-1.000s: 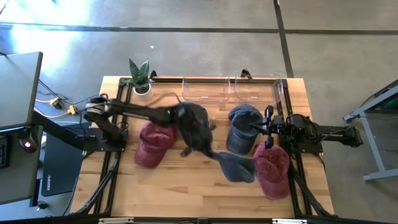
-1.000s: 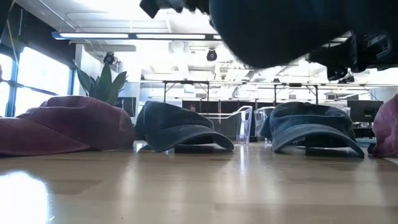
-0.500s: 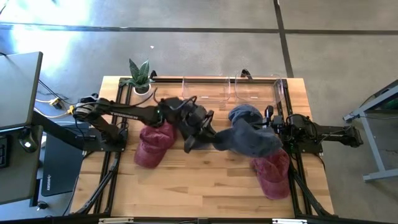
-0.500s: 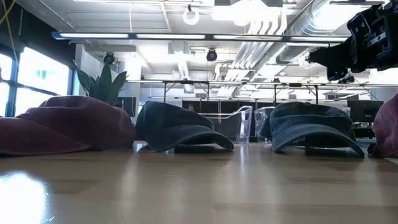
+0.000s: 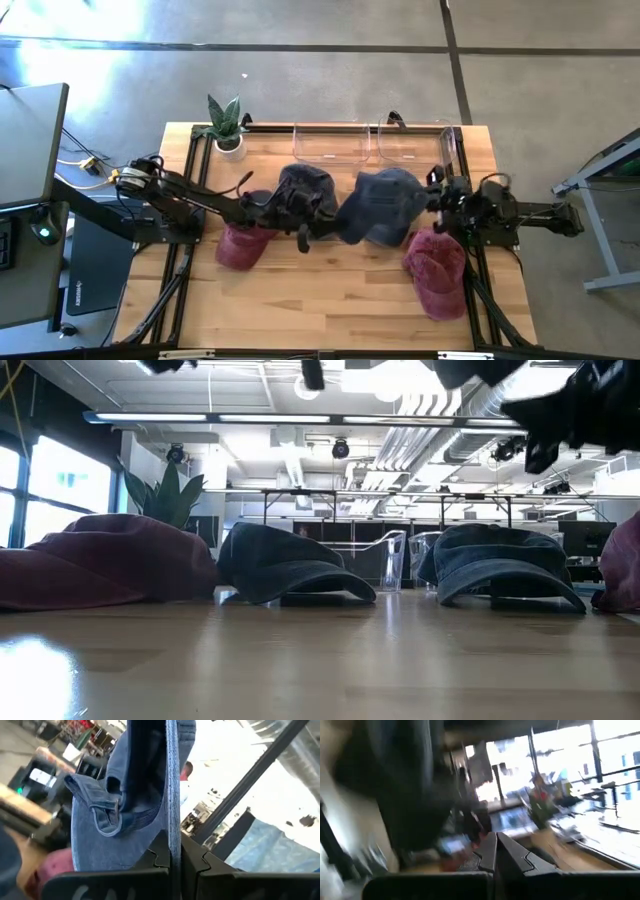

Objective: Pick & Place hat
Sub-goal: Put the bottom dark blue cap into the left transparent bin

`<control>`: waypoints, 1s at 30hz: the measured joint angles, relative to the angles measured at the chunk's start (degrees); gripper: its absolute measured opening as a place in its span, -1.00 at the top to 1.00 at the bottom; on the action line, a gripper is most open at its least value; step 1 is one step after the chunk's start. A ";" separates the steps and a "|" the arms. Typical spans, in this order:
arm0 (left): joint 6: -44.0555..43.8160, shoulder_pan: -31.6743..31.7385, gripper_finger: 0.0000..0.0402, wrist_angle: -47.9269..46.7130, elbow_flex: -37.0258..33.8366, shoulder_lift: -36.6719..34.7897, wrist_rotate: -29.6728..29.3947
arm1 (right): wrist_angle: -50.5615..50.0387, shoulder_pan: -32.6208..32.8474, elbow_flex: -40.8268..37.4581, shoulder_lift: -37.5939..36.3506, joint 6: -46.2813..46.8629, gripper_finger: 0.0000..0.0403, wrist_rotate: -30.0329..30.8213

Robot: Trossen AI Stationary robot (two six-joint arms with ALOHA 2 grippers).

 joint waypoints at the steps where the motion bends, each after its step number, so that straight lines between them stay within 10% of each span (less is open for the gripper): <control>1: -0.69 0.07 1.00 0.69 -0.93 0.00 -0.34 | 3.41 0.00 0.02 0.03 2.95 0.98 0.08; 8: 0.48 0.15 1.00 -0.48 -4.08 -1.37 -0.08 | 17.17 0.00 3.50 0.57 27.94 0.99 3.34; 16: -0.92 1.93 1.00 -5.98 -9.12 -6.53 3.56 | -20.71 0.02 27.65 14.11 26.74 0.89 -6.45; 22: -0.68 4.38 1.00 -12.23 -10.92 -11.99 10.12 | -38.41 0.06 45.07 32.02 17.60 0.39 -16.15; 30: 2.39 5.99 1.00 -16.30 -10.85 -15.04 14.54 | -58.68 0.02 62.09 51.19 4.81 -0.32 -14.54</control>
